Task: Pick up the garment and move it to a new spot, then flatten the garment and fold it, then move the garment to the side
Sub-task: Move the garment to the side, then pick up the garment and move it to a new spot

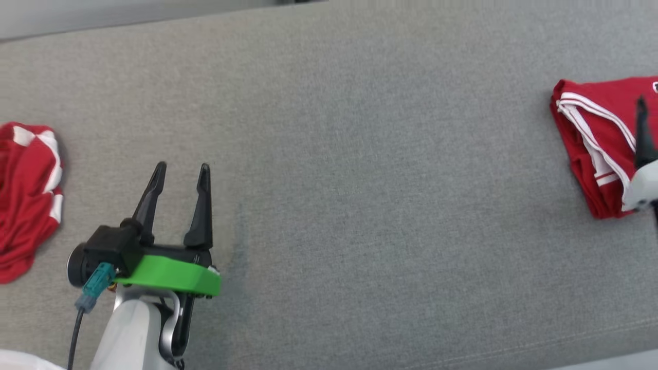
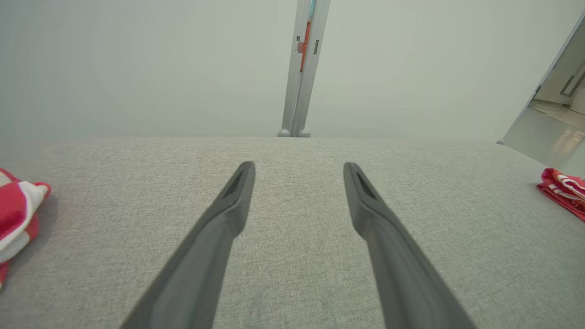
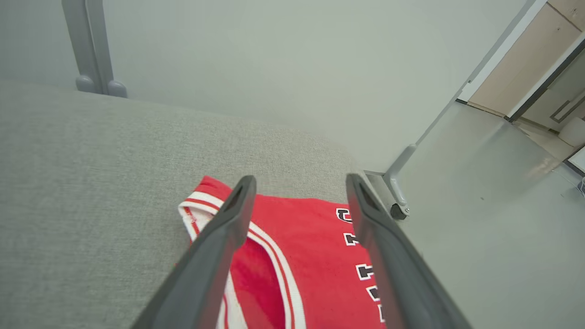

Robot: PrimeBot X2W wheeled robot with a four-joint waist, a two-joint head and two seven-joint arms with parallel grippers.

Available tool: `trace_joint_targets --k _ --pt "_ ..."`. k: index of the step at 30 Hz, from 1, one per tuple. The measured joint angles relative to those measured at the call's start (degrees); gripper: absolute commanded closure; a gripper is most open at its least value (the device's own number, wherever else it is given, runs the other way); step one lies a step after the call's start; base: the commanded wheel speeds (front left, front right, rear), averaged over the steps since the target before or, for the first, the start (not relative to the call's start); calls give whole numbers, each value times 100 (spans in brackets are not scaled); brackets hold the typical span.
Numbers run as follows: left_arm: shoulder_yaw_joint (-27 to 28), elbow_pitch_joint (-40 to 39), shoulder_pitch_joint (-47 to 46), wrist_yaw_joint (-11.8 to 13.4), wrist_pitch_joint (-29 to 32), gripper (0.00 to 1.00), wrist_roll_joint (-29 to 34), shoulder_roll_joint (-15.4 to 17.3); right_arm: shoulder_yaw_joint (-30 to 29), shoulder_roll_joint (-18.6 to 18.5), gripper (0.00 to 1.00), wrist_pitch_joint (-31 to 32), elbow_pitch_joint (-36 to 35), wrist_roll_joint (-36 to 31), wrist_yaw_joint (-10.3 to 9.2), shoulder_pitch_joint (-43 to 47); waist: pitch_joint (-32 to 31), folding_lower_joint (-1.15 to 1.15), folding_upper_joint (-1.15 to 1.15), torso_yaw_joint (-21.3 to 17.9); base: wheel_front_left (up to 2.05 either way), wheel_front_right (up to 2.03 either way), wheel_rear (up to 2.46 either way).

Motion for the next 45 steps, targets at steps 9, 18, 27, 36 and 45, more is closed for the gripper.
trace_joint_targets --k 9,18,27,36,45 --pt "244 179 415 0 0 0 -1 -147 -148 1122 0 -27 -1723 65 -1 1761 -765 0 0 224 0 0 0" --pt "522 298 966 0 0 0 7 -203 161 1659 0 326 -2746 220 0 2560 -1481 0 0 376 0 0 0" --pt "705 377 1166 1 0 0 -4 -269 359 1855 0 637 -2828 354 -1 2810 -1801 0 0 435 0 0 0" --pt "639 617 1166 0 0 0 -11 -294 415 1945 0 628 -2540 363 -1 2834 -1844 0 0 473 0 0 0" --pt "631 670 1163 0 0 0 -14 -296 469 1908 0 610 -2460 250 -1 2833 -1840 0 0 491 0 0 0"
